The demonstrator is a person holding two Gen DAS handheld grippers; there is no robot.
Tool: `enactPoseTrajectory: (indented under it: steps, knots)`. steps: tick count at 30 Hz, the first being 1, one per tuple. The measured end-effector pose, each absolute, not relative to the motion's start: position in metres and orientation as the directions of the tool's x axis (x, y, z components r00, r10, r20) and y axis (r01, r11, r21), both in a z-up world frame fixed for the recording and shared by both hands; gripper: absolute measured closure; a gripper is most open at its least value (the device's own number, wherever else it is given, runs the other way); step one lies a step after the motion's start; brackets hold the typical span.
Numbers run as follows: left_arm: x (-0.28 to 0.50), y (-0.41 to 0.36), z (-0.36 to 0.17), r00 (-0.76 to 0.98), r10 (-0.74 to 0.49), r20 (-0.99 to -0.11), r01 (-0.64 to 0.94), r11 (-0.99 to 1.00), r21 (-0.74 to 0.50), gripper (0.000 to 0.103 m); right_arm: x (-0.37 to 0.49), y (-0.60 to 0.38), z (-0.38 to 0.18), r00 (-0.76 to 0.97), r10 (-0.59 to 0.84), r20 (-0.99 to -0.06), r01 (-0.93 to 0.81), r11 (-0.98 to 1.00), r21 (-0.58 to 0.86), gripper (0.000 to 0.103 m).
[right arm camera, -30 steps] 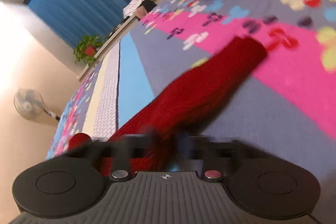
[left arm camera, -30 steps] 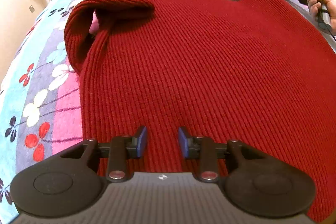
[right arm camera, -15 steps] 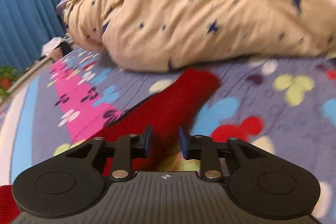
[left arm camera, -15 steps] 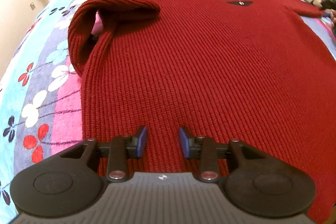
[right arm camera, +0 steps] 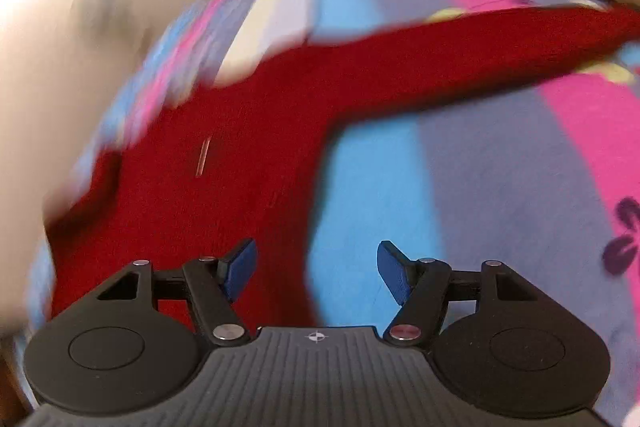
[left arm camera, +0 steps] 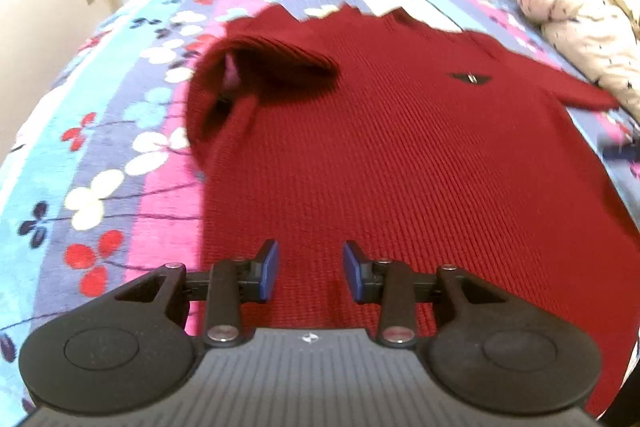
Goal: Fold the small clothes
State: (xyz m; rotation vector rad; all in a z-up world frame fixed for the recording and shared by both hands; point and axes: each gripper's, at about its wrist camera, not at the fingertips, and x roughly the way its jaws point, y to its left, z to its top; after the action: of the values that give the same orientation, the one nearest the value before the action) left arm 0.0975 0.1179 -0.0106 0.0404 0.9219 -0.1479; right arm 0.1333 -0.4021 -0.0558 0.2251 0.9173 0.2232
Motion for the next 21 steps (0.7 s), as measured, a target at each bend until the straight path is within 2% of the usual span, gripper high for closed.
enactPoseTrajectory:
  steps: [1,2,3,4,7,8,11,14,17,19,20,21]
  knots:
    - [0.095,0.123,-0.007,0.604,-0.106,-0.79,0.131,0.991,-0.033,0.063,0.126,-0.391,-0.06,0.574,0.248,-0.781,-0.116,0.968,0.222,0.039]
    - [0.093,0.128,-0.003,0.612,-0.102,-0.784,0.115,0.993,-0.039,0.063,0.118,-0.385,-0.064,0.562,0.222,-0.796,-0.125,0.975,0.184,0.05]
    - [0.09,0.133,-0.001,0.622,-0.096,-0.777,0.098,0.994,-0.044,0.063,0.112,-0.384,-0.064,0.564,0.228,-0.794,-0.137,0.974,0.182,0.08]
    - [0.087,0.14,0.003,0.636,-0.085,-0.767,0.076,0.996,-0.048,0.063,0.106,-0.384,-0.059,0.571,0.228,-0.788,-0.138,0.974,0.182,0.086]
    - [0.083,0.155,0.015,0.677,-0.059,-0.734,0.042,0.998,-0.041,0.064,0.091,-0.391,-0.047,0.593,0.197,-0.781,-0.106,0.98,0.166,0.09]
    - [0.085,0.158,0.02,0.695,-0.051,-0.717,0.04,0.999,-0.033,0.064,0.086,-0.392,-0.048,0.588,0.174,-0.79,-0.077,0.984,0.159,0.098]
    - [0.104,0.165,0.03,0.747,-0.024,-0.664,0.042,0.999,0.011,0.063,0.074,-0.396,-0.046,0.575,0.166,-0.801,-0.028,0.983,0.184,0.096]
    - [0.141,0.18,0.021,0.728,-0.032,-0.685,0.013,0.999,-0.033,0.063,0.056,-0.392,-0.025,0.631,0.157,-0.76,-0.016,0.982,0.19,0.094]
    - [0.178,0.202,0.002,0.664,-0.148,-0.733,-0.028,0.975,-0.222,0.064,0.025,-0.387,0.005,0.738,0.178,-0.651,-0.089,0.982,0.168,0.092]
    - [0.196,0.214,-0.008,0.633,-0.289,-0.718,-0.03,0.918,-0.396,0.064,0.005,-0.391,0.019,0.8,0.189,-0.57,-0.104,0.978,0.179,0.087]
    - [0.205,0.218,-0.012,0.624,-0.359,-0.694,-0.027,0.878,-0.478,0.062,-0.002,-0.395,0.023,0.824,0.19,-0.534,-0.088,0.974,0.211,0.086]
    - [0.213,0.219,-0.016,0.621,-0.417,-0.664,-0.026,0.836,-0.549,0.053,-0.005,-0.4,0.025,0.842,0.193,-0.504,-0.069,0.964,0.255,0.083]
